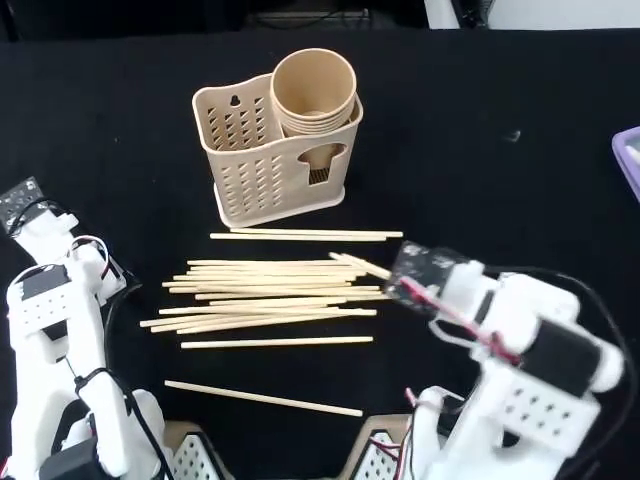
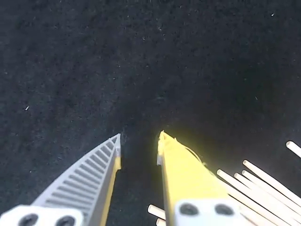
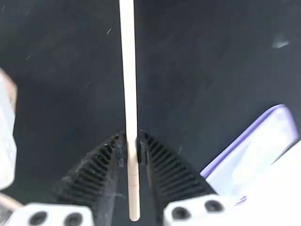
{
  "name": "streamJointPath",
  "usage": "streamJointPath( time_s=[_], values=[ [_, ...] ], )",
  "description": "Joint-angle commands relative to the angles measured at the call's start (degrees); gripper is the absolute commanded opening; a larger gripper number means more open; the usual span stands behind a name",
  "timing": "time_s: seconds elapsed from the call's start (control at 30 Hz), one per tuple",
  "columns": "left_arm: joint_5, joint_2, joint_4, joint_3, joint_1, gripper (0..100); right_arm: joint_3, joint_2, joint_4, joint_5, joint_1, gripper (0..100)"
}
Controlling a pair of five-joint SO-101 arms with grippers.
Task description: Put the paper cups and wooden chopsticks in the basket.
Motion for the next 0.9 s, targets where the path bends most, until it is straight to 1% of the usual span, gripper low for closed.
streamJointPath(
  time_s=[0.0,0.07,0.13,0.23,0.33,0.43,0.57,0.77,0.87],
  values=[
    [0.62,-1.93,-0.97,-0.48,-0.57,13,-0.84,-4.70,-2.99,-16.35,-14.42,1.1],
    [0.62,-1.93,-0.97,-0.48,-0.57,13,-1.19,-5.58,-6.86,-26.46,-21.27,1.1],
    [0.62,-1.93,-0.97,-0.48,-0.57,13,-2.59,-5.58,-11.16,-34.99,-27.87,1.1],
    [0.70,-1.93,-0.97,-0.48,-0.57,13,-5.85,-5.49,-17.67,-45.19,-36.04,1.1],
    [0.79,-1.93,-0.97,-0.48,-0.57,13,-9.19,-3.47,-24.00,-53.80,-41.93,1.1],
    [0.79,-1.93,-0.97,-0.48,-0.57,13,-11.65,2.15,-29.80,-62.15,-44.92,1.1],
    [0.88,-1.93,-0.97,-0.48,-0.57,13,-14.20,11.38,-40.97,-71.65,-46.42,1.1],
    [1.05,-1.93,-0.70,-0.48,-0.57,13,-14.20,25.10,-59.69,-81.93,-50.64,1.1],
    [1.05,-1.93,-0.53,-0.40,-0.57,13,-14.64,31.43,-66.46,-84.13,-51.52,1.1]
  ],
)
